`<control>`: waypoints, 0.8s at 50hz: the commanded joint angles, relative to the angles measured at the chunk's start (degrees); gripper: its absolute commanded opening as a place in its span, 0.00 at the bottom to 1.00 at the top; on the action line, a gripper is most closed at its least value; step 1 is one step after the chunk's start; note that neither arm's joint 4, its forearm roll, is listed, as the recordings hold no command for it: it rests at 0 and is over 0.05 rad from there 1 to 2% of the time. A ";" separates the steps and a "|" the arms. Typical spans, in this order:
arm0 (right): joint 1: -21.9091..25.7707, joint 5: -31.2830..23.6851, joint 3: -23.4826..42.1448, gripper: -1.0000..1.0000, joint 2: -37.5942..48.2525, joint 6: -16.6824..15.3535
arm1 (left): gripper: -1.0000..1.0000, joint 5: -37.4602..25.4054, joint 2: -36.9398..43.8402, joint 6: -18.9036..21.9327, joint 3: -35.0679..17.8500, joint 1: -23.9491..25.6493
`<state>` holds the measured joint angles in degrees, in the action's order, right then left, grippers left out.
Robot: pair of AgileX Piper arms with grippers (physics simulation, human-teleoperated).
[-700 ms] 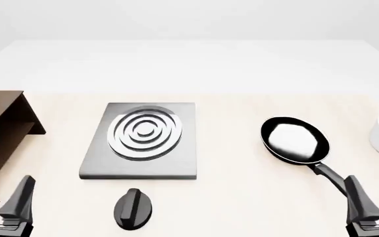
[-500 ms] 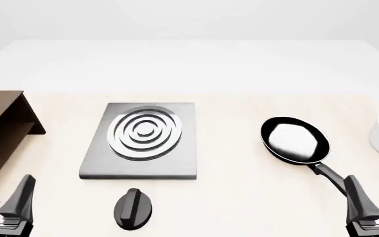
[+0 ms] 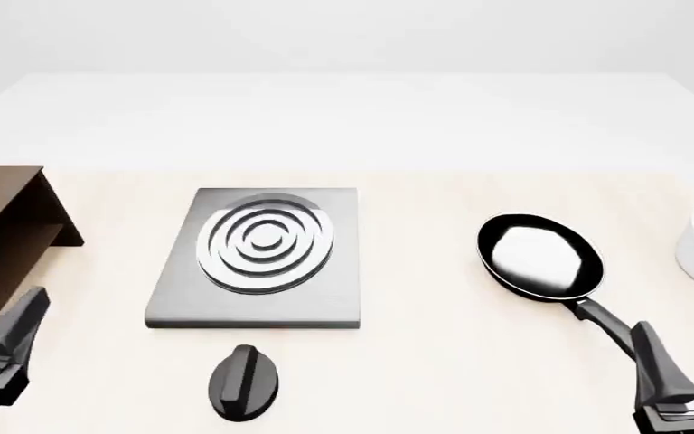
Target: Turn on the stove and put the frying pan on it.
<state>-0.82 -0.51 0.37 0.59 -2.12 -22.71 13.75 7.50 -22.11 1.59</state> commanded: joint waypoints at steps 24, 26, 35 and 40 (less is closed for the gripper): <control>-1.47 1.93 -0.34 1.00 3.20 -1.95 | 1.00 -2.29 19.78 -2.68 3.93 8.02; -1.44 1.98 -0.34 1.00 3.30 -1.98 | 1.00 -1.31 21.25 -4.36 4.60 9.54; -1.33 3.14 -0.33 1.00 4.23 -2.08 | 1.00 2.67 24.70 -6.84 6.24 11.68; -1.29 2.82 -0.32 1.00 4.00 -2.03 | 1.00 7.85 29.24 -8.91 7.98 13.31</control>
<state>-2.13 1.97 0.05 4.21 -4.07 -20.75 37.11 2.07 -16.63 11.88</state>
